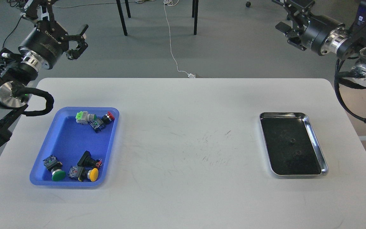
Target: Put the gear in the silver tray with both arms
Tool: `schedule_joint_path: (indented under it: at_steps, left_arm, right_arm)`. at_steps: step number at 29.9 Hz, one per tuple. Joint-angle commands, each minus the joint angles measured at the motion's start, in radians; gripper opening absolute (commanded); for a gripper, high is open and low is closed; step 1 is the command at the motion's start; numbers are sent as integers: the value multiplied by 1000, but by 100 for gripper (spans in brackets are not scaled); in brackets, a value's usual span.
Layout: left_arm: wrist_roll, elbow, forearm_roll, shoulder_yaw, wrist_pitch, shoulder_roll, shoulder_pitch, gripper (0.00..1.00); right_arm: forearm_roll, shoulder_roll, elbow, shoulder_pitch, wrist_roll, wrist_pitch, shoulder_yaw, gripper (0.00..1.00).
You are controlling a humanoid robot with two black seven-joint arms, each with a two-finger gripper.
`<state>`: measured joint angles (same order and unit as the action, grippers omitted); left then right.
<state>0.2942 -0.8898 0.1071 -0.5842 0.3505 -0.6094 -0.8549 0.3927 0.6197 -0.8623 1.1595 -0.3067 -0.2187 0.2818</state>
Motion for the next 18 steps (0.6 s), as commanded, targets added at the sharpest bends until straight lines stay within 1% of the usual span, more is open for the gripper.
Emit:
schedule_joint_path:
  at_steps: [1, 5, 9, 13, 15, 18]
  left_arm:
    - [-1, 79, 2, -9, 16, 19, -7, 98]
    - [-1, 182, 2, -5, 33, 117, -39, 98]
    - [-3, 241, 8, -19, 53, 177, -44, 98]
    - [-10, 281, 17, -34, 58, 249, -47, 98]
    - [-10, 295, 17, -55, 61, 276, -47, 98]
    - [-10, 308, 17, -88, 70, 313, -46, 98]
  right_arm:
    - [-77, -18, 17, -70, 0, -7, 134, 99]
    - [-219, -69, 74, -139, 0, -5, 265, 99]
    - [-365, -115, 167, -158, 8, -5, 356, 99]
    - [-498, -176, 279, -159, 15, -16, 392, 99]
    - [-546, -198, 316, -159, 29, -22, 395, 99]
    - [-627, -228, 351, -185, 43, -82, 421, 99]
